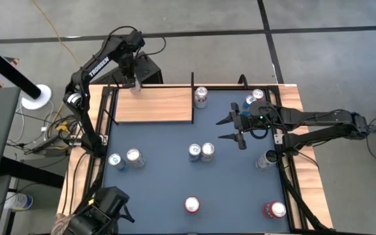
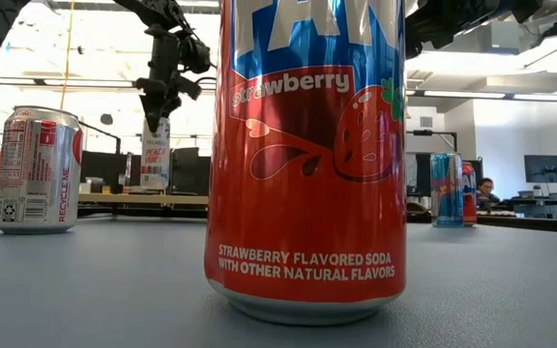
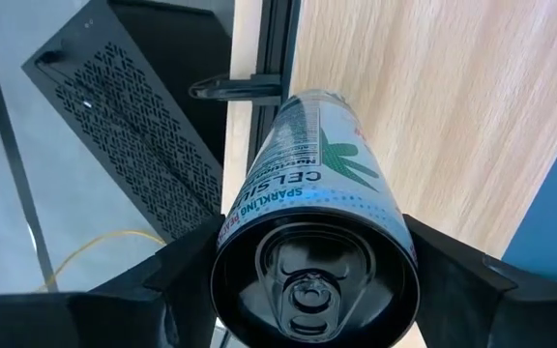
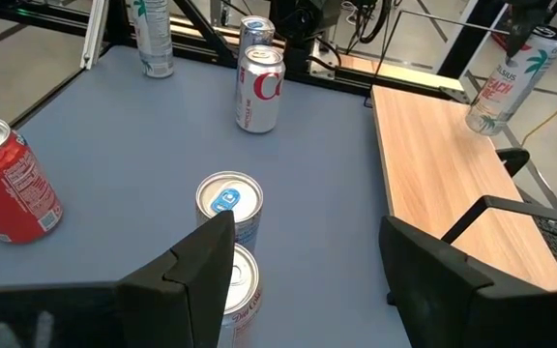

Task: Place canned beverage on shelf
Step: Put the top left white pink soda can on the shelf

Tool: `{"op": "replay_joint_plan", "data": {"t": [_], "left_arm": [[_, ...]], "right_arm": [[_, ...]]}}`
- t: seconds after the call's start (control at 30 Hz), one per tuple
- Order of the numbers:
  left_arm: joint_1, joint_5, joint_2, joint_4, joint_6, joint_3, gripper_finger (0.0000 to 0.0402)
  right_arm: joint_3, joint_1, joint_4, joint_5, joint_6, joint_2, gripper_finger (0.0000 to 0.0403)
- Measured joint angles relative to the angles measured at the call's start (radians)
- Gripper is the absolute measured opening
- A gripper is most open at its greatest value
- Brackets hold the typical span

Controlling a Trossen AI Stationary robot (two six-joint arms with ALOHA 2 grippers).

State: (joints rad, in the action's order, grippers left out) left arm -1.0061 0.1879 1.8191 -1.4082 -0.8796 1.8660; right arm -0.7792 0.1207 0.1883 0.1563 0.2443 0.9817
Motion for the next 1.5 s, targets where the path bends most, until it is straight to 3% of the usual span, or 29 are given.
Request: {"op": "replay_joint_plan", "data": {"t": [0.43, 0.83, 1.3, 1.5], "left_arm": [[-0.028, 0.045, 0.042, -0.016, -0.045, -0.003, 0.0251], [-0.067, -0.018, 0.043, -0.081, -0.164, -0.003, 0.0252], [-0.074, -0.072, 0.043, -0.039, -0.061, -0.003, 0.0284], [-0.074, -0.056, 0.043, -0.033, -0.09, -0.003, 0.0285]], "right_arm": [[0.0, 0.0, -0.001, 0.0, 0.0, 0.0, 0.0249], [0.0, 0.03, 0.007, 0.0, 0.019, 0.0, 0.0249], [0.0, 0.059, 0.007, 0.0, 0.019, 0.0, 0.0249], [0.0, 0.059, 0.011, 0.0, 0.019, 0.0, 0.0249]]}}
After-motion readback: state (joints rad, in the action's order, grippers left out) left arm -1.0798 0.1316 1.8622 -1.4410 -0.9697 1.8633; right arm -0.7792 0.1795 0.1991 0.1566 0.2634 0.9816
